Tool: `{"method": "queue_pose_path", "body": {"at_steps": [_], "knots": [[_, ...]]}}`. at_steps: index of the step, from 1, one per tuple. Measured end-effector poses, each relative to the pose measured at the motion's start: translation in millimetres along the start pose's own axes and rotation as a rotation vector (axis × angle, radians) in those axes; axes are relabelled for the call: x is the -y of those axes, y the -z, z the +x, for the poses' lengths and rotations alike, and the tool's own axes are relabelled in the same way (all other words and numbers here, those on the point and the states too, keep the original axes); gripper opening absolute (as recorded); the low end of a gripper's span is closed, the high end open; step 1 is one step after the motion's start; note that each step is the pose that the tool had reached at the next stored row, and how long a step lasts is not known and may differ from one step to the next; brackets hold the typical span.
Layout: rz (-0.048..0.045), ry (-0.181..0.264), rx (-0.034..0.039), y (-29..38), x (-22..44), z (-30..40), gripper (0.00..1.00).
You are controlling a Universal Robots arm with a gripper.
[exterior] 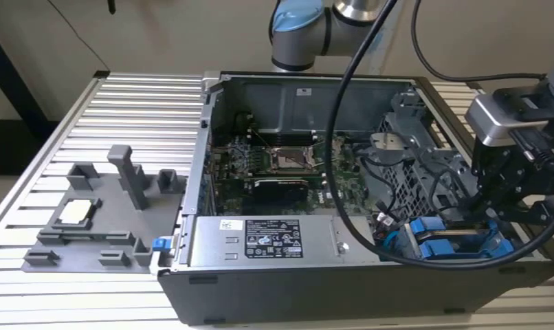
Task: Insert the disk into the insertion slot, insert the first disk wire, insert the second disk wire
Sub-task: 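Insert the first disk wire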
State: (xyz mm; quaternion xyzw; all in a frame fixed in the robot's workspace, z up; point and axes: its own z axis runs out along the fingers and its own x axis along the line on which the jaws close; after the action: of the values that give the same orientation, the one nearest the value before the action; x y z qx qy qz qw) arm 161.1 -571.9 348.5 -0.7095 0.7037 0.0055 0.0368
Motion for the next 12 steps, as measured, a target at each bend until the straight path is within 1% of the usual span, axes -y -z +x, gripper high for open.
{"method": "queue_pose_path", "body": {"at_steps": [3, 5, 12], "knots": [[-0.0077, -0.001, -0.0016, -0.6, 0.6, 0.2, 0.19], [-0.0110, -0.001, -0.0024, -0.9, 1.2, 0.3, 0.19], [-0.0114, -0.002, -0.0027, -2.3, 3.6, 0.9, 0.19]]}}
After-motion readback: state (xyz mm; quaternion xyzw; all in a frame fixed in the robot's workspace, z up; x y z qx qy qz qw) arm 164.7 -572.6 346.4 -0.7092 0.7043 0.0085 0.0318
